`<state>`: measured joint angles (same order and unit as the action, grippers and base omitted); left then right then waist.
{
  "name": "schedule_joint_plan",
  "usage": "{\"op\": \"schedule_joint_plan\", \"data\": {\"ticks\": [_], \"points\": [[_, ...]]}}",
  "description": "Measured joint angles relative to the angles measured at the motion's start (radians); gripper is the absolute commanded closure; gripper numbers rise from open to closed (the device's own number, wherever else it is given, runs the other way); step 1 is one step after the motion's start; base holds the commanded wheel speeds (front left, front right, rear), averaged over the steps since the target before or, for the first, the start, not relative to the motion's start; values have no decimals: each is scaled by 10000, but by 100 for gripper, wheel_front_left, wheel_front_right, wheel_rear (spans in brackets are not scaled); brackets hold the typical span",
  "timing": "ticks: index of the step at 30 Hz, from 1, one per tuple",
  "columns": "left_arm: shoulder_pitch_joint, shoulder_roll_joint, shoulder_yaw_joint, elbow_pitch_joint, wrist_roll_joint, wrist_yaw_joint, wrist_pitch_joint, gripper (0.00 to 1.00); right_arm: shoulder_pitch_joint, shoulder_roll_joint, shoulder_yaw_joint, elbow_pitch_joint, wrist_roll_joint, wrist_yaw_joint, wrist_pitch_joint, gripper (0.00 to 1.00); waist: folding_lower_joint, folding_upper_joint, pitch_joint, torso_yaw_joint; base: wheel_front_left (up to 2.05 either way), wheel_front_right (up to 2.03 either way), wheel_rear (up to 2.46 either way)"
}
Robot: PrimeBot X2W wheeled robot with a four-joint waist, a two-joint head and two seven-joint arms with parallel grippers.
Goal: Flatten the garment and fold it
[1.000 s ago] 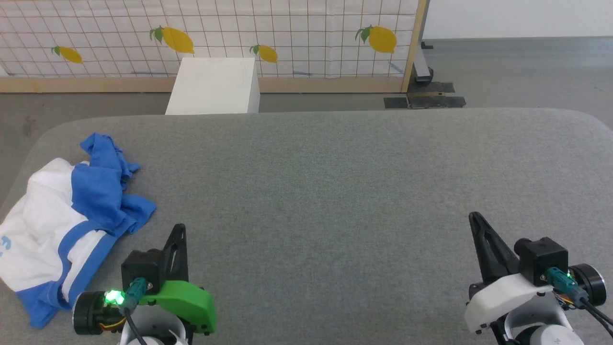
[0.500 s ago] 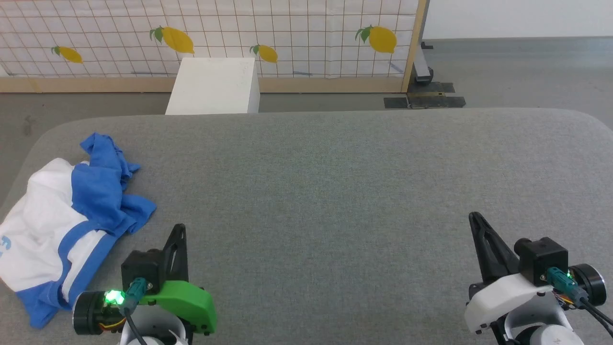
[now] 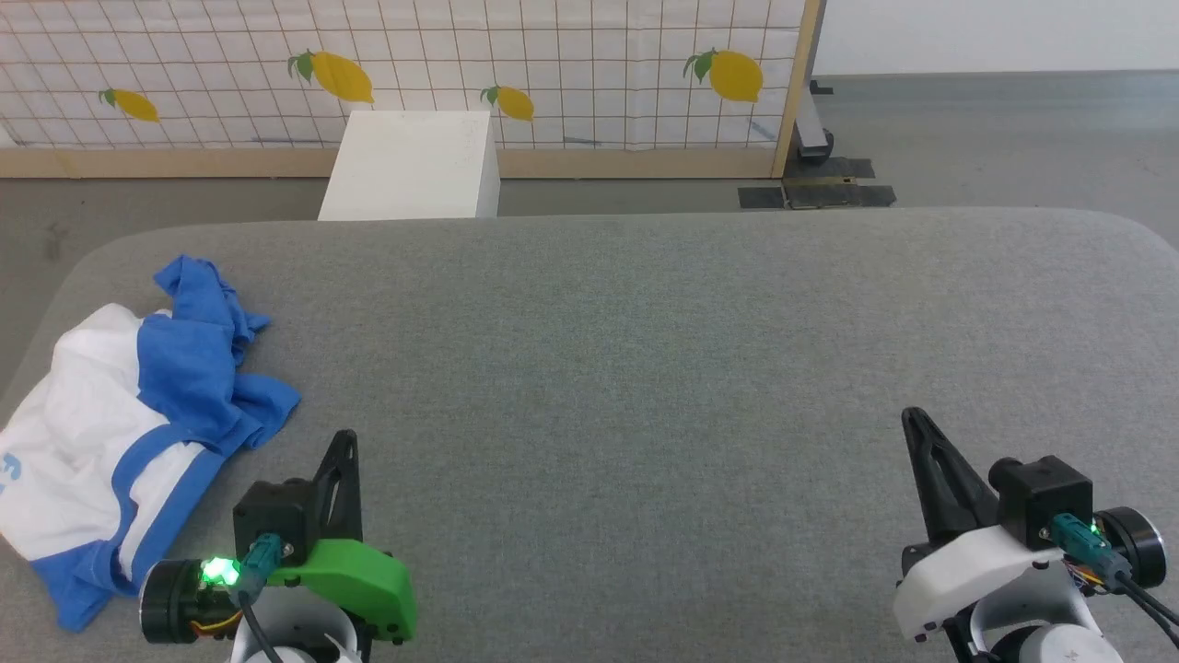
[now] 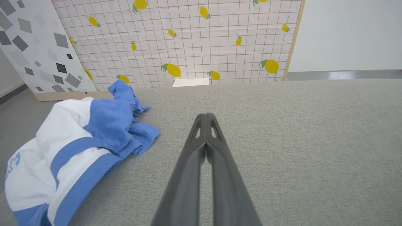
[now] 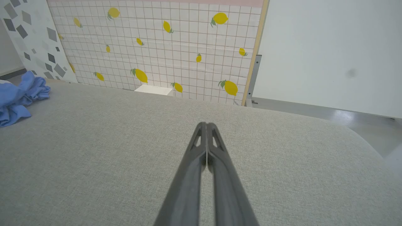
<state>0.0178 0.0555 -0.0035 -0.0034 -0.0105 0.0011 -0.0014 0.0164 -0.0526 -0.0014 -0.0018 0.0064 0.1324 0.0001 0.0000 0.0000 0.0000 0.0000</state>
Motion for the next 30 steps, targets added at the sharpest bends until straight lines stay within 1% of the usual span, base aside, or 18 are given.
{"op": "schedule_joint_plan", "data": {"ticks": [6,7,17,30], "points": [[0,0,-2,0,2,0,0,100,0,0,0,0,0,0,0,100,0,0,0,0,0,0,0],[2,0,-6,0,0,0,0,0,2,0,-2,0,2,0,0,0,0,0,0,0,0,0,0],[18,2,-42,-4,-33,0,-46,0,6,-2,-71,0,35,0,-17,0,0,0,7,-5,0,0,0],[35,2,-31,-40,-96,0,-355,0,11,-2,-368,15,215,0,-347,0,0,0,76,39,0,0,0]]}}
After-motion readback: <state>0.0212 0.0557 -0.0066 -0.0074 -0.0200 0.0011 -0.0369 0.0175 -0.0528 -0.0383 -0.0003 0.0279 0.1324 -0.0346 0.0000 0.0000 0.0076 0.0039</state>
